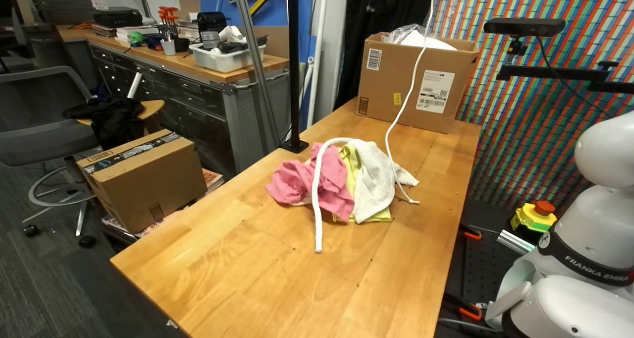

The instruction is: Separate the clothes and ropes

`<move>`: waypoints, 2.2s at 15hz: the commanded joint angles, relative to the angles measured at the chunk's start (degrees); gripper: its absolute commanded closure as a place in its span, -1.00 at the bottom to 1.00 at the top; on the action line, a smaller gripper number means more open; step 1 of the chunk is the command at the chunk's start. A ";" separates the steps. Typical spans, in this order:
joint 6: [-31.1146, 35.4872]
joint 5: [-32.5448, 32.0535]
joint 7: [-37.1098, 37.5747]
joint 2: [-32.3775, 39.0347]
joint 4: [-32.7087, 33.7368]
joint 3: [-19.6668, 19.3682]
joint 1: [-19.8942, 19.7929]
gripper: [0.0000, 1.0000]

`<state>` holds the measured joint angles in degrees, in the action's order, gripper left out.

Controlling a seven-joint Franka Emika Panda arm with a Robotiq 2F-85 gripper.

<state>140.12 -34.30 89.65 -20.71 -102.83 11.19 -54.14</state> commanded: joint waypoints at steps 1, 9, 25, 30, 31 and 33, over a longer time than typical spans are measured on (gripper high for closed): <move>-2.00 -1.28 1.26 3.13 4.16 -5.33 4.07 0.84; -4.43 -0.54 1.22 4.67 7.87 -13.91 9.11 0.84; -7.47 0.48 -0.31 10.51 15.95 -20.35 19.81 0.84; -8.74 0.43 -0.65 14.64 17.86 -23.52 24.14 0.84; -8.93 0.55 -0.87 15.57 18.40 -24.49 24.81 0.84; -9.44 0.65 -1.01 16.34 18.27 -26.17 26.04 0.84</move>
<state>132.30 -34.25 89.96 -6.81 -88.04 -11.95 -30.53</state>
